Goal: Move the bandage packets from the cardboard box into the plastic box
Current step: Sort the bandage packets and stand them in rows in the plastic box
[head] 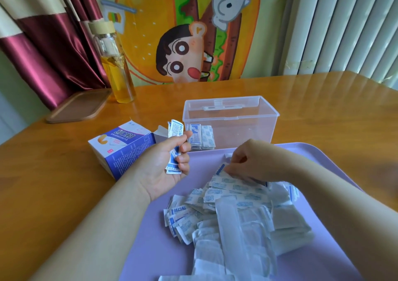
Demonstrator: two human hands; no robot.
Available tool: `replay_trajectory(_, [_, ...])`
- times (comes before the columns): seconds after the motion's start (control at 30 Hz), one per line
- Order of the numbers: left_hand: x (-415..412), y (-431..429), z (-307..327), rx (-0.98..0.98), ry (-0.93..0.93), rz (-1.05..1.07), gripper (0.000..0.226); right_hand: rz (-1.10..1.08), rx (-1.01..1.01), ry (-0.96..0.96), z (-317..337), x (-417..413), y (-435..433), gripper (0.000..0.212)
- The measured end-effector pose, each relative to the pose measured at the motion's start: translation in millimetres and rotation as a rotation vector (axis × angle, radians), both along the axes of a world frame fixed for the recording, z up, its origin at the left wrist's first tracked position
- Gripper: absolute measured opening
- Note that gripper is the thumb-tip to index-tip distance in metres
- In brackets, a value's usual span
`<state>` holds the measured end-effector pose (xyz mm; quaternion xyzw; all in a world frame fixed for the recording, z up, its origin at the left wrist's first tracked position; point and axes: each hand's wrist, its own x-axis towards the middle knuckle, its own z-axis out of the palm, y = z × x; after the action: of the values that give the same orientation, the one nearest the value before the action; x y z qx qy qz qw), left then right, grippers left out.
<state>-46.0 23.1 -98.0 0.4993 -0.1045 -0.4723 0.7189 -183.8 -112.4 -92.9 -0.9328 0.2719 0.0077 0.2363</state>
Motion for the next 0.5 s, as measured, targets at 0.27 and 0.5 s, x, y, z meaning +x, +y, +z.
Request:
replay_trajectory(0.27, [-4,0,-2,0.012,-0.048,-0.062,0.014,-0.148,0.264,-0.499,11,-2,-11,0.025])
replay_trajectory(0.5, [-16,0,-2,0.037,-0.229,-0.079,0.023,-0.152,0.473,-0.815,11,3,-8,0.017])
